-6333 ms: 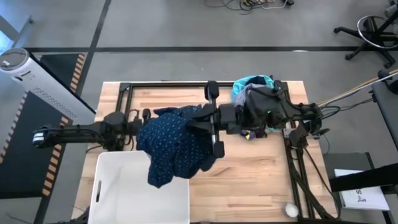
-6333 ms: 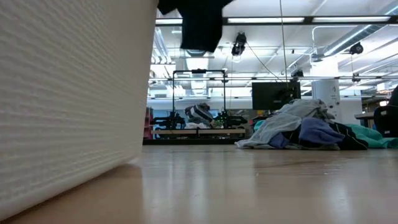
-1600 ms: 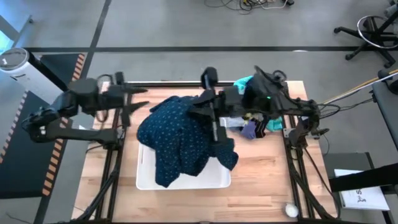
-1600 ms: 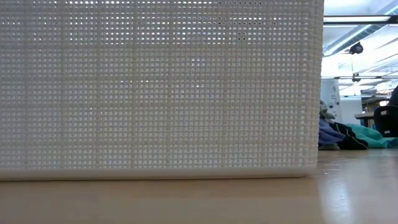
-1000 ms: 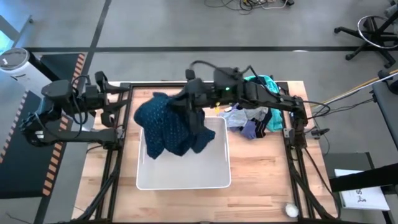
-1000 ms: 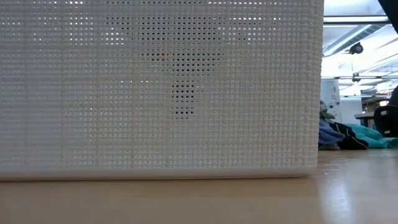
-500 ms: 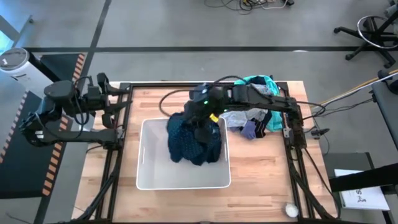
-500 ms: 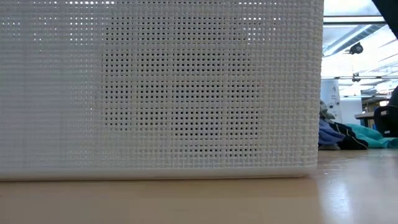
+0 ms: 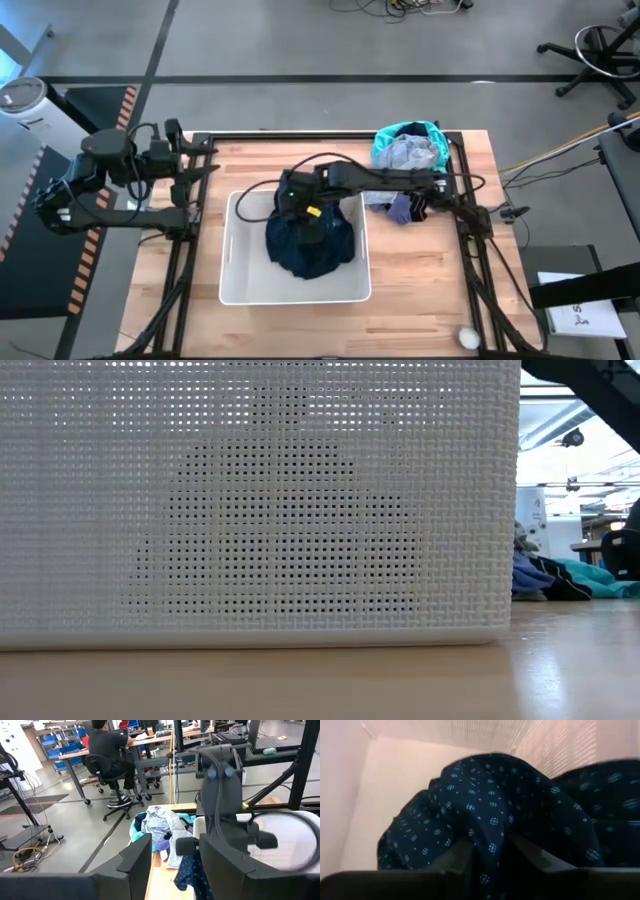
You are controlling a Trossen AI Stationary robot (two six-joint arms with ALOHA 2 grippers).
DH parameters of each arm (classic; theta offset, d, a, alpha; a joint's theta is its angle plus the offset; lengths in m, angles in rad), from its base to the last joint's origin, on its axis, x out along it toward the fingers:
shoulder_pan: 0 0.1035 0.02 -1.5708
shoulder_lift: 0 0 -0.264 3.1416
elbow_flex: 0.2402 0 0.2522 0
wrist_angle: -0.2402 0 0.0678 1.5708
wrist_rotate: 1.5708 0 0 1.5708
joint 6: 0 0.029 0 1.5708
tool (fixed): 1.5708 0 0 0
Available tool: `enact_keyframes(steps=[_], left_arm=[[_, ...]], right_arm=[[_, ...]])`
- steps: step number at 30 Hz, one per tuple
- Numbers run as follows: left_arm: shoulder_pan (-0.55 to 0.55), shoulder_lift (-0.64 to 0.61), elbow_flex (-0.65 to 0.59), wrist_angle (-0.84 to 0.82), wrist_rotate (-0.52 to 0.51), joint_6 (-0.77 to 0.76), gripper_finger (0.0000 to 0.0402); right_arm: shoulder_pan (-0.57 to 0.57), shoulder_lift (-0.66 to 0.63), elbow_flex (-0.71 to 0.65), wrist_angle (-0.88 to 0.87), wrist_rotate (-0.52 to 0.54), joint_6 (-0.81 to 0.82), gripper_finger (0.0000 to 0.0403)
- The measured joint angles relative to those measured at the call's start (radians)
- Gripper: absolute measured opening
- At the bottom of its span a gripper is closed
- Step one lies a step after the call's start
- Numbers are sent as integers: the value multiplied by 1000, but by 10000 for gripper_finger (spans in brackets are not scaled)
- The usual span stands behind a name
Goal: Sort clothes
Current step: Put the dark blue polo shirt into the white laundry bin
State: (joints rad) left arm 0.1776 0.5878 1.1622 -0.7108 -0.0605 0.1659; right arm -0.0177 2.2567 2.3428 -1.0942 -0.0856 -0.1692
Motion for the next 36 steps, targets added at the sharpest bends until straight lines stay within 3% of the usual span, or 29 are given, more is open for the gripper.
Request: enact_keyframes(steps=[7,17,21,30,36], left_arm=[[0,16,0,-39,26,-52,171],[0,49,0,-42,28,-49,171],[0,58,0,-42,28,-47,164],[0,118,-79,-45,28,-86,152],[8,246,-190,15,28,-103,145]], right_arm=[[14,-16,0,1,0,-7,152],[73,-165,0,-13,-18,-14,247],[54,-225,0,-8,62,-14,272],[-109,-303,0,-135,22,11,266],[-149,-368,-7,-236,-7,-12,219]])
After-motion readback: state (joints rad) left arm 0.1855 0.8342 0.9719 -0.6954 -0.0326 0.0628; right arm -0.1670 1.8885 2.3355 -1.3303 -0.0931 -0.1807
